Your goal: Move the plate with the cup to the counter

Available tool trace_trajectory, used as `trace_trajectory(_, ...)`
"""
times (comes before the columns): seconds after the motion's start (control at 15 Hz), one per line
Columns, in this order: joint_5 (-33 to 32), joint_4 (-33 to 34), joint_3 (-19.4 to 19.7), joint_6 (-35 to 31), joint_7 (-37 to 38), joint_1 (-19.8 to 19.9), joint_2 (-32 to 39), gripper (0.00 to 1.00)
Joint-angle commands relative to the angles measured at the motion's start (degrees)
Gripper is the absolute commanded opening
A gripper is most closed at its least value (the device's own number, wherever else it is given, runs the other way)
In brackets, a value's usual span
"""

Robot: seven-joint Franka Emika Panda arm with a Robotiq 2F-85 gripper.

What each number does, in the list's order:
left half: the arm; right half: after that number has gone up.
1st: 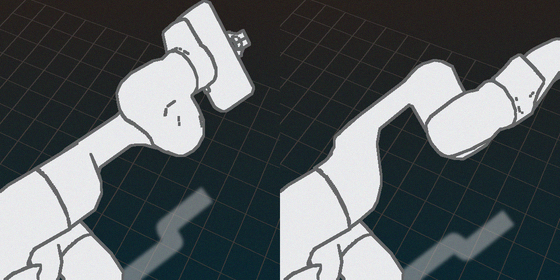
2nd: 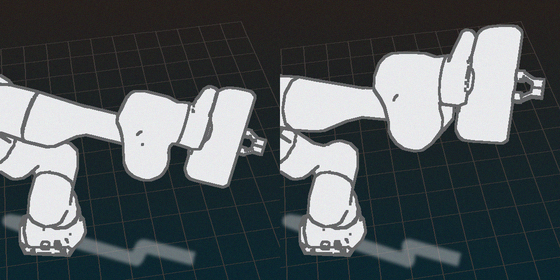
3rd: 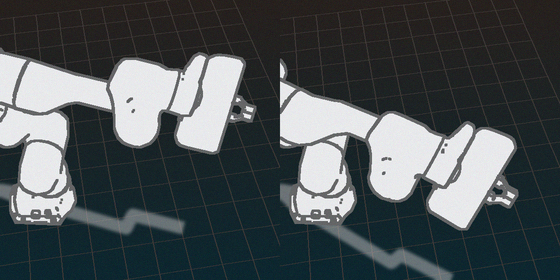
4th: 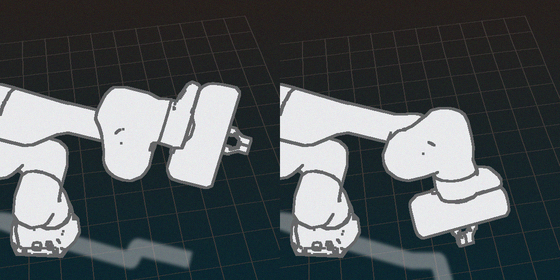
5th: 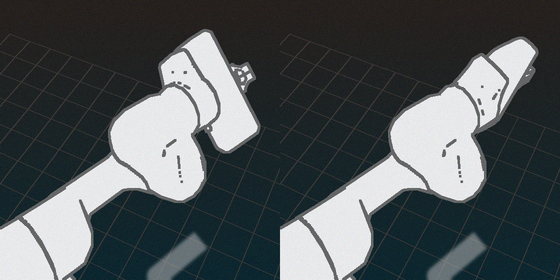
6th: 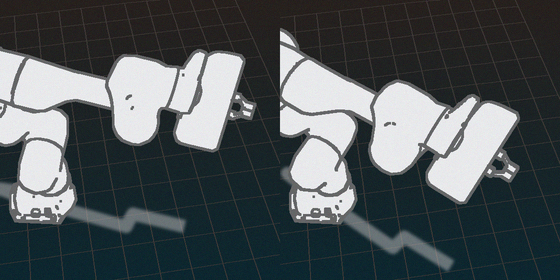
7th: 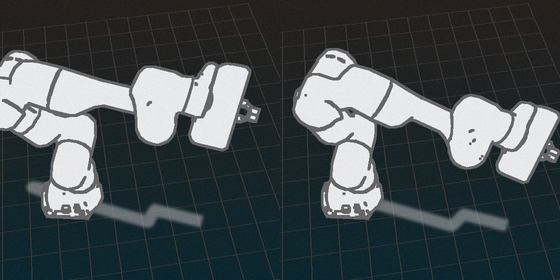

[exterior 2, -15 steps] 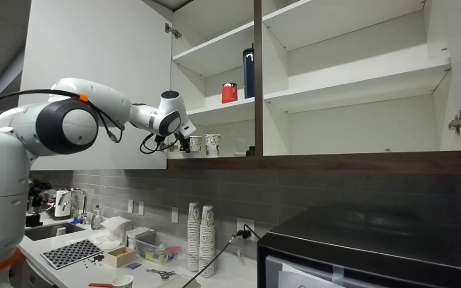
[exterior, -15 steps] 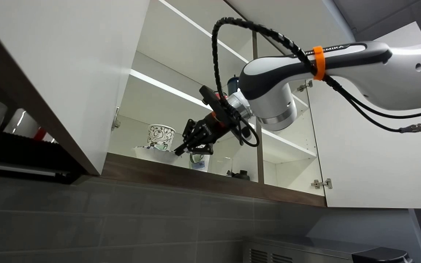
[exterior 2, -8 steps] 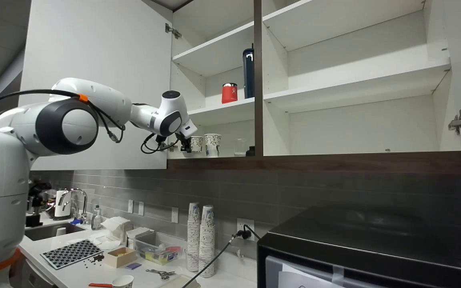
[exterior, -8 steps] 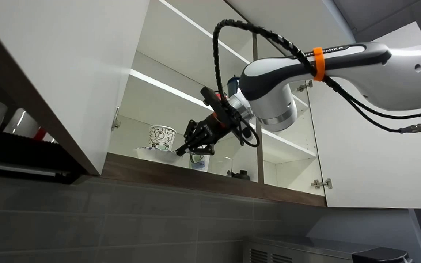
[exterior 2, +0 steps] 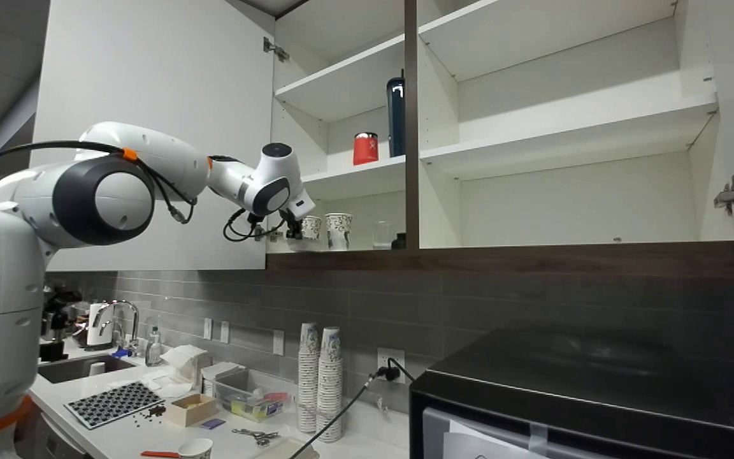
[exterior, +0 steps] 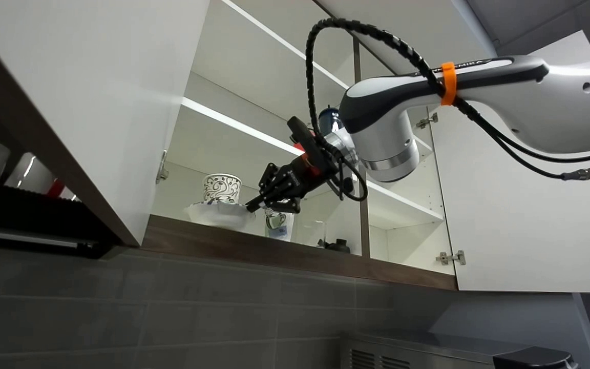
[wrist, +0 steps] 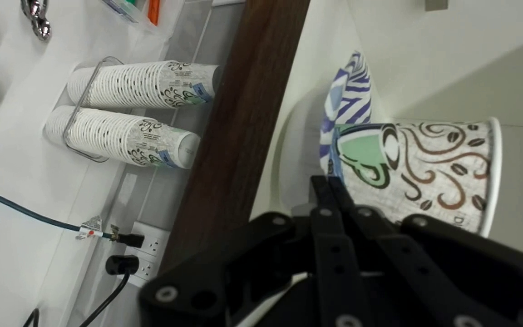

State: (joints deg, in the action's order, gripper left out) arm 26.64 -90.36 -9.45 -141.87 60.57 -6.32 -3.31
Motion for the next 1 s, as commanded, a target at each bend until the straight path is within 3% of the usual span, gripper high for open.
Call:
trace_trajectory(0.0,5.1,-2.0,1.1,0.0,-4.0,-0.7,-1.9,0.0)
trace_trajectory(0.13,7.2,-2.1,1.1,-0.3,-5.7,-0.8,-2.3,0.0)
trace_trajectory(0.8,5.4,-3.9,1.1,-5.7,-4.6,-0.6,-1.0,0.0)
trace_trajectory(0.93,5.0,-4.3,1.0,-7.0,-4.1,-0.6,-0.6,0.27)
